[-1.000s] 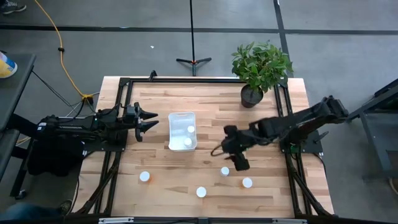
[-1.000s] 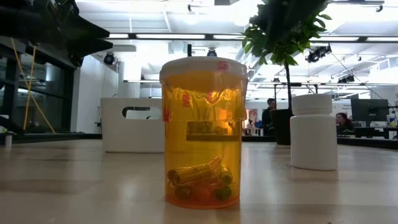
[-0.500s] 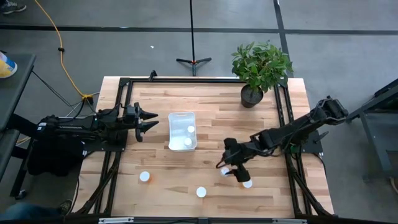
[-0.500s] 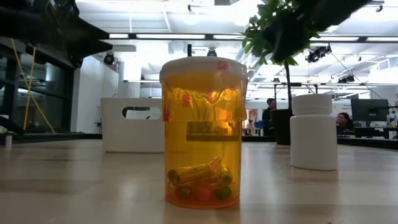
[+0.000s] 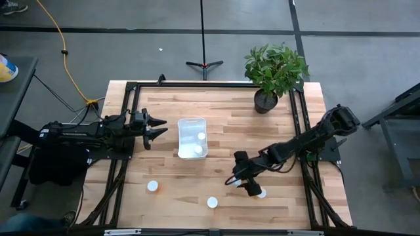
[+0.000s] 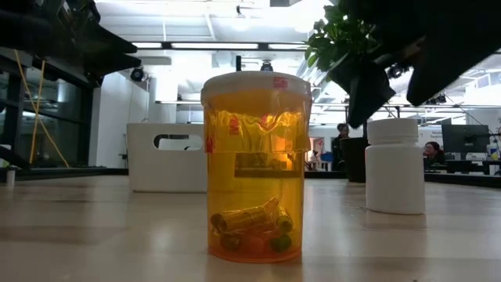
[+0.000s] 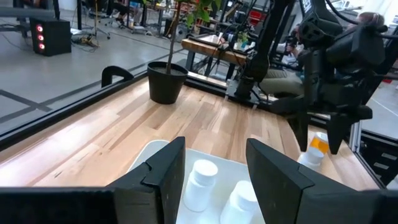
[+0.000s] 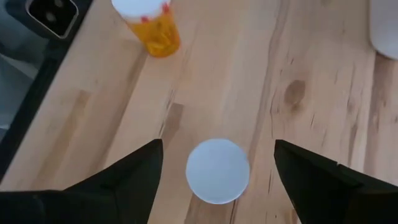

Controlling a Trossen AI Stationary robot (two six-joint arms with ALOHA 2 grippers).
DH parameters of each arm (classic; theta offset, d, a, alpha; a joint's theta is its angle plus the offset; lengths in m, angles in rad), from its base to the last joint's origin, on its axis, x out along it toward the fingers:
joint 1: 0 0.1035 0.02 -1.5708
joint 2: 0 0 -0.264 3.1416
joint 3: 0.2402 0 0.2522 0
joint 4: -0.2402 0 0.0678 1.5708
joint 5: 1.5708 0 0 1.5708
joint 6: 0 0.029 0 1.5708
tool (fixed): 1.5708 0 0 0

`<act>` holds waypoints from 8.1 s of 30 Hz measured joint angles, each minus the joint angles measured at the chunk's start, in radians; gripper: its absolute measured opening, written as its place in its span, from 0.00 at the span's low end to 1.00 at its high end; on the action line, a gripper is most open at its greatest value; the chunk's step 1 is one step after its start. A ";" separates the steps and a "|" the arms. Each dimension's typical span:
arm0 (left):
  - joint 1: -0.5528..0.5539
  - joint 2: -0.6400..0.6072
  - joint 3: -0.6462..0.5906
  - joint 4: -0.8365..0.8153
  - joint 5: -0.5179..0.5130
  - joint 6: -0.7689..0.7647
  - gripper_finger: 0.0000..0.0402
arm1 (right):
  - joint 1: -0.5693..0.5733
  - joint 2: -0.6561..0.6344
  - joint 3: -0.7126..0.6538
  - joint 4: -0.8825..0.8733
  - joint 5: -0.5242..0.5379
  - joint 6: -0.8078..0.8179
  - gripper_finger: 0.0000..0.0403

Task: Pick and place pill bottles into a basket
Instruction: Put the white pill bottle into the white bin, then put the right orange pill bottle into the white bin

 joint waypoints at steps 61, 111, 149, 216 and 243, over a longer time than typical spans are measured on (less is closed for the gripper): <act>0.000 0.000 0.000 -0.002 0.000 0.000 0.51 | -0.142 0.017 0.069 -0.049 0.026 -0.054 0.36; 0.000 0.000 0.000 -0.002 0.000 -0.024 0.51 | -0.610 0.425 0.660 -0.181 -0.111 -0.447 0.36; 0.000 -0.002 0.000 -0.044 -0.008 -0.068 0.51 | -0.609 0.461 0.777 -0.294 -0.123 -0.366 0.48; 0.000 -0.197 -0.074 -0.107 -0.025 -0.026 0.51 | 0.217 -0.140 0.113 -0.449 0.019 0.398 0.75; 0.000 -0.197 -0.074 -0.107 -0.027 -0.041 0.51 | 0.297 0.092 0.113 -0.433 0.049 0.411 0.75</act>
